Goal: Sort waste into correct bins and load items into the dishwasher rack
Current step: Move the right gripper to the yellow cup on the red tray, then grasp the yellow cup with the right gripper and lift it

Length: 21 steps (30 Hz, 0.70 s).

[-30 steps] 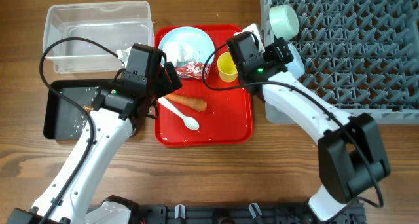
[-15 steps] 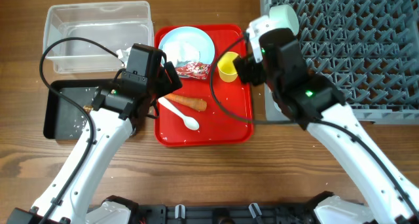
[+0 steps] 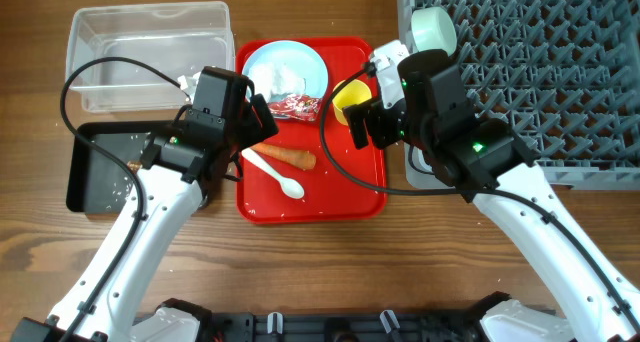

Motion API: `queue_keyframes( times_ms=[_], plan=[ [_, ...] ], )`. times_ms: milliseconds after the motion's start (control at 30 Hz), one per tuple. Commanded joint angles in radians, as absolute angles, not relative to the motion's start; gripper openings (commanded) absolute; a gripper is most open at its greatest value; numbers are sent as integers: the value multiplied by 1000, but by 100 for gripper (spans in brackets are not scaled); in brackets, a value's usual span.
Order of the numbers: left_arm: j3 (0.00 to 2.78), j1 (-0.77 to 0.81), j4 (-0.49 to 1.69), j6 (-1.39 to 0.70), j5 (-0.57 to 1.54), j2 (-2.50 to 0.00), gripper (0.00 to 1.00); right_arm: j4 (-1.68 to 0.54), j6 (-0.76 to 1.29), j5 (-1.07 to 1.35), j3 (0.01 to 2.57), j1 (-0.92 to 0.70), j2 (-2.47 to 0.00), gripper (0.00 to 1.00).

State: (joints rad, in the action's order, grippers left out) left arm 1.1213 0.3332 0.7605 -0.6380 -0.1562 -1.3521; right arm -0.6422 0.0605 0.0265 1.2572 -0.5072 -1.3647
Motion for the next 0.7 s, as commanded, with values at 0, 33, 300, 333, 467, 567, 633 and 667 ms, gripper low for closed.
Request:
queue_keyframes(
  times_ms=[0, 33, 300, 333, 467, 567, 633, 667],
  plan=[
    [1128, 327, 761, -644, -162, -1358, 100, -641, 181, 47, 1253, -506, -1351, 100],
    [1128, 327, 761, -644, -162, -1358, 100, -641, 188, 48, 1253, -506, -1351, 100],
    [1128, 327, 761, -644, -162, -1358, 100, -626, 212, 49, 1253, -506, -1351, 100],
    [1128, 327, 761, -644, -162, -1358, 100, -625, 212, 49, 1253, -506, -1351, 100],
    [1128, 327, 761, -644, -162, -1358, 100, -626, 209, 49, 1253, -506, -1352, 100],
    [1128, 327, 761, -644, -162, -1358, 100, -626, 210, 50, 1253, -506, -1356, 100],
    [1127, 327, 761, -644, -162, -1358, 100, -625, 210, 50, 1253, -506, -1369, 100],
    [1128, 327, 761, -644, -162, -1358, 100, -621, 210, 50, 1253, -506, -1385, 100]
  ],
)
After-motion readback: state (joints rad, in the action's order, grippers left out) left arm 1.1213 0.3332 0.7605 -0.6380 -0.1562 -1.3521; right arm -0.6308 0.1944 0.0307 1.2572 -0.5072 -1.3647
